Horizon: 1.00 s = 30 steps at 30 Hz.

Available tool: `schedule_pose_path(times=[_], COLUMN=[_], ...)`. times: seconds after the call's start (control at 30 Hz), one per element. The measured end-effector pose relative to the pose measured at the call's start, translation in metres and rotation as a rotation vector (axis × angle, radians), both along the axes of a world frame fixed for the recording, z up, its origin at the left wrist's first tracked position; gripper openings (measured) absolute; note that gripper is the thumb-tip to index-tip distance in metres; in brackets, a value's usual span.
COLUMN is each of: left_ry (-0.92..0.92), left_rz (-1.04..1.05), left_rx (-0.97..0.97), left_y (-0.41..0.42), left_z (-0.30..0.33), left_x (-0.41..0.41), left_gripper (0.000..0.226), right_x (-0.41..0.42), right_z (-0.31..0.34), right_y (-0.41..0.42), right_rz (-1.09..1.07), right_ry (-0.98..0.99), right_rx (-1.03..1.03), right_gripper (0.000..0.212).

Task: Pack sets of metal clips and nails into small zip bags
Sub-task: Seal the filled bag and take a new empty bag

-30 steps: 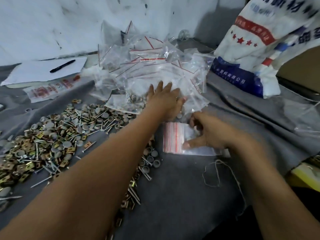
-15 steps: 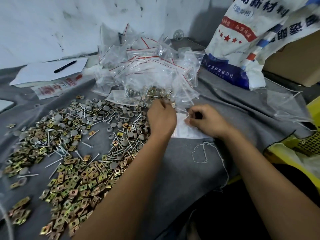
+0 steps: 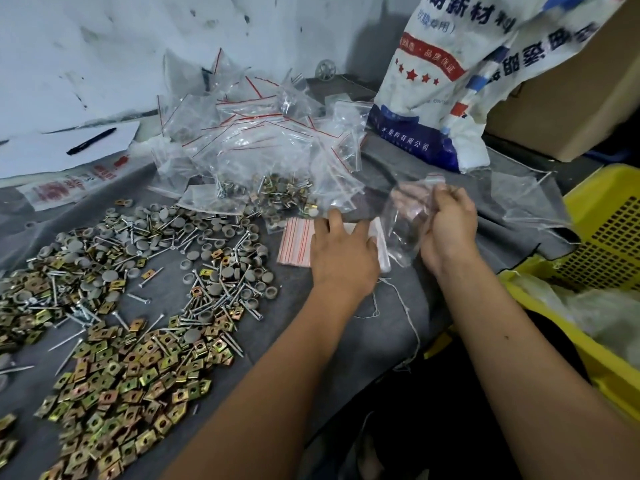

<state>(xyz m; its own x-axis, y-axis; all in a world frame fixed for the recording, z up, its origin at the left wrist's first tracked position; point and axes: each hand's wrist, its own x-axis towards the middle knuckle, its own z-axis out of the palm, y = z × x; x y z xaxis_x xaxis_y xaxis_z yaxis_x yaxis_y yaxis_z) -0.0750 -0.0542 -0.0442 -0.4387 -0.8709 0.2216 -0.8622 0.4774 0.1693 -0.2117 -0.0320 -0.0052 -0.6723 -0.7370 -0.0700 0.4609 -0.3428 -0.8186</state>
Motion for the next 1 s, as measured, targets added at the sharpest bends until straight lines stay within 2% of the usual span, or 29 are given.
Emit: schedule_pose_path(times=[0.1,0.17,0.2,0.23,0.33,0.37,0.4,0.43,0.53,0.6,0.67,0.7,0.8,0.93,1.0], left_ry=[0.015,0.117,0.276,0.508,1.383,1.555,1.604,1.586,1.489,1.401,1.296,1.253,1.124,1.12,1.031], left_rz=[0.005,-0.012,-0.016,-0.009,0.049,0.048,0.038,0.043,0.125,0.143,0.141,0.146,0.247,0.401,0.504], left_rx=[0.036,0.086,0.148,0.255,0.796,0.886,0.899,0.848,0.521,0.366,0.266,0.226,0.13,0.065,-0.035], left_y=[-0.001,0.0,0.001,0.001,0.008,0.008,0.009,0.011,0.009,0.009,0.009,0.01,0.01,0.013,0.013], left_z=[0.002,0.009,0.014,0.021,0.048,0.052,0.057,0.061,0.066,0.068,0.07,0.07,0.066,0.056,0.048], left_x=[0.001,0.004,0.005,0.008,0.023,0.031,0.04,0.049,0.098,0.139,0.187,0.214,0.279,0.344,0.365], left_gripper=[0.044,0.042,0.04,0.039,0.057,0.065,0.065,0.057,0.018,0.008,0.011,0.012,0.02,0.023,0.024], right_x=[-0.011,-0.011,-0.009,-0.004,0.023,0.036,0.048,0.061,0.102,0.116,0.132,0.145,0.181,0.229,0.254], right_z=[0.019,0.033,0.038,0.041,0.046,0.046,0.045,0.044,0.041,0.04,0.039,0.038,0.037,0.037,0.039], right_y=[0.005,0.008,0.008,0.009,0.007,0.004,0.001,-0.001,-0.009,-0.012,-0.017,-0.02,-0.029,-0.038,-0.043], right_rz=[-0.156,-0.129,-0.083,-0.031,0.11,0.145,0.172,0.205,0.379,0.521,0.645,0.694,0.786,1.045,1.081], right_ry=[-0.079,-0.068,-0.062,-0.071,-0.152,-0.164,-0.165,-0.161,-0.143,-0.088,0.025,0.132,0.494,0.757,0.885], right_rx=[-0.093,-0.134,-0.13,-0.12,-0.155,-0.17,-0.184,-0.196,-0.146,-0.062,0.05,0.109,0.149,0.099,0.069], right_gripper=[0.016,0.012,0.012,0.011,0.012,0.013,0.013,0.012,0.016,0.036,0.063,0.065,0.027,0.019,0.014])
